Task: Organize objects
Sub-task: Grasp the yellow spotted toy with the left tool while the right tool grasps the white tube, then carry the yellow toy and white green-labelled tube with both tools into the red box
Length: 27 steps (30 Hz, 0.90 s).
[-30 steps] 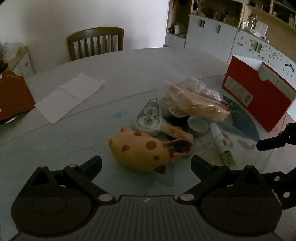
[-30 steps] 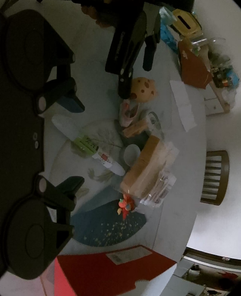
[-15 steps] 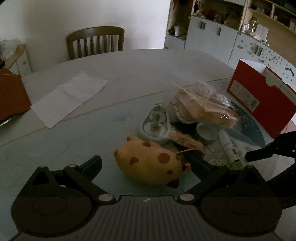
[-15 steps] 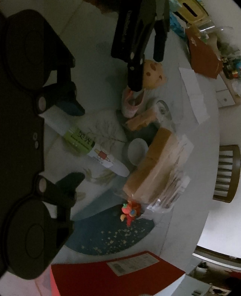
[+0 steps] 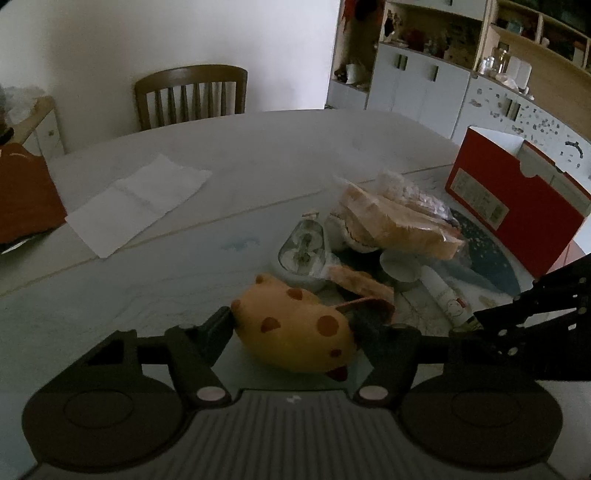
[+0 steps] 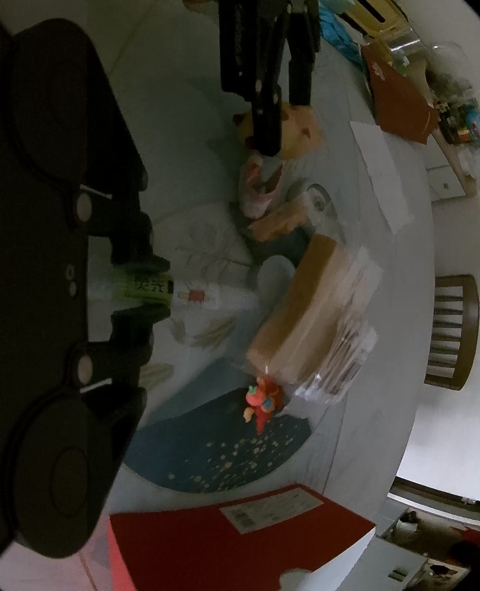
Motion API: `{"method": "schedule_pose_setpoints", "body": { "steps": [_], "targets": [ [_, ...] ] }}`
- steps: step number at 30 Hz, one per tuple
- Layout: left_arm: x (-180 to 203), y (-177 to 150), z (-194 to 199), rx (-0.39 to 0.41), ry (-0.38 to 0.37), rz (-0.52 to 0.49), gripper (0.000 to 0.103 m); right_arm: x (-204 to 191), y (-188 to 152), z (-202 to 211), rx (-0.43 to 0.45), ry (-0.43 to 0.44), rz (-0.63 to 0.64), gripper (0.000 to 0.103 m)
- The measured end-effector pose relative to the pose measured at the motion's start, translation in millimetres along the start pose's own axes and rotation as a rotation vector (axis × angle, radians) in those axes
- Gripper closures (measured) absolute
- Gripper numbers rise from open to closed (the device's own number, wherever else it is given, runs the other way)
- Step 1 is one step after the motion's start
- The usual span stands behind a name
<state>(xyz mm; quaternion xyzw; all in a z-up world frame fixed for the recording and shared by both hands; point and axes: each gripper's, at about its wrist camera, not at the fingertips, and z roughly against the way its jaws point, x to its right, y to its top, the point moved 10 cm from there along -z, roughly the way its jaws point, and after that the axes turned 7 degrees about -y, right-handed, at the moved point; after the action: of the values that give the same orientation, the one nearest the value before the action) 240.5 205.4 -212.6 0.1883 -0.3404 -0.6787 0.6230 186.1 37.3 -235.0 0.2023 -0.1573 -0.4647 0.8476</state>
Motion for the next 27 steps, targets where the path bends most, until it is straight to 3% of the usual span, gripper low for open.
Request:
{"method": "schedule_pose_setpoints", "body": {
  "steps": [9, 17, 27],
  "targets": [
    [5, -16, 18, -0.029, -0.005, 0.071, 0.035, 22, -23, 16, -0.019, 0.04, -0.054, 0.086],
    [27, -26, 35, -0.057, -0.043, 0.12, 0.035, 40, -29, 46, 0.025, 0.069, -0.108, 0.086],
    [78, -5, 53, -0.038, -0.118, 0.093, 0.035, 70, -26, 92, 0.098, 0.102, -0.172, 0.086]
  ]
}}
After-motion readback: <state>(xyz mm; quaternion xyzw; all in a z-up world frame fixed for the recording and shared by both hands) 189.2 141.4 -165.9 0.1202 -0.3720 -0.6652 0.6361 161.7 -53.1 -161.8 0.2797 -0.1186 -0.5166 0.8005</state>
